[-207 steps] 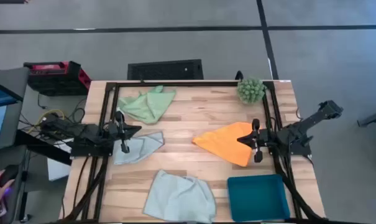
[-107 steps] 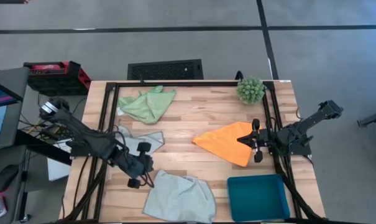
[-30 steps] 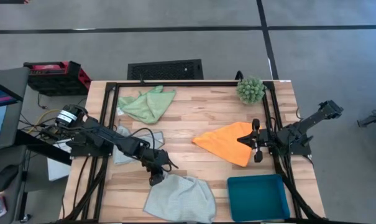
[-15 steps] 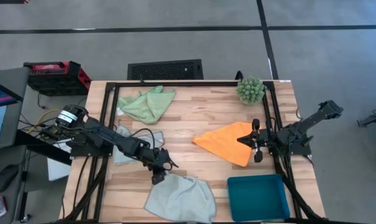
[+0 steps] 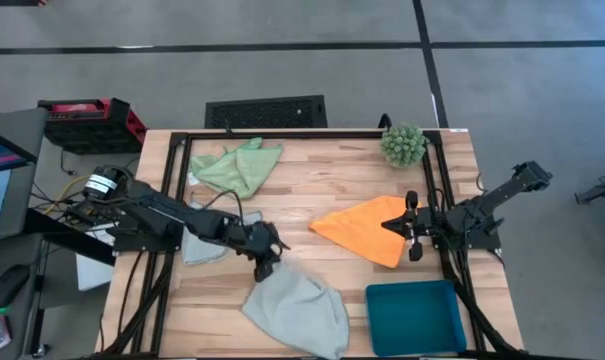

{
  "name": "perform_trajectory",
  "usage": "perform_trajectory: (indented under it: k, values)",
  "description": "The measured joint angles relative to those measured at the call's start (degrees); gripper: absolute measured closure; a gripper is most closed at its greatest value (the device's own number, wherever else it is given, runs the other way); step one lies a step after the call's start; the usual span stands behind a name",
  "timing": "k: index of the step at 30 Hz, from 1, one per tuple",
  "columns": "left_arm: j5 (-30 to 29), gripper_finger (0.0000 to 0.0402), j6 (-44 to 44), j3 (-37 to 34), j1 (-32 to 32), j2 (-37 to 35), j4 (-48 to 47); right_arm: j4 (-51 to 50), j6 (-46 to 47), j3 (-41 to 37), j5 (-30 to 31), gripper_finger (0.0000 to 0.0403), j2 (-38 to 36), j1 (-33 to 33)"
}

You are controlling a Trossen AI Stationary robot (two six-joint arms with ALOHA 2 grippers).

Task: Fold microfiber towels
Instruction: Fold the bottom gray towel

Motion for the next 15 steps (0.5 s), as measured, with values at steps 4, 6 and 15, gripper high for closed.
perform_trajectory:
  k: [4, 6, 15]
  values:
    - [-1.3, 0.0401, 7.9, 4.1, 2.4, -2.2, -4.3, 0.0, 0.0, 0.0, 0.0, 0.0365, 0.0, 0.0]
    - [-1.4, 0.0401, 12.5, 6.8, 3.2, -2.5, -7.8, 0.3, 0.0, 0.0, 0.0, 0.0365, 0.0, 0.0]
    - [-1.7, 0.0401, 26.2, 19.9, 4.9, -2.7, -23.5, 2.4, 0.0, 0.0, 1.9, 0.0356, 0.0, 0.0]
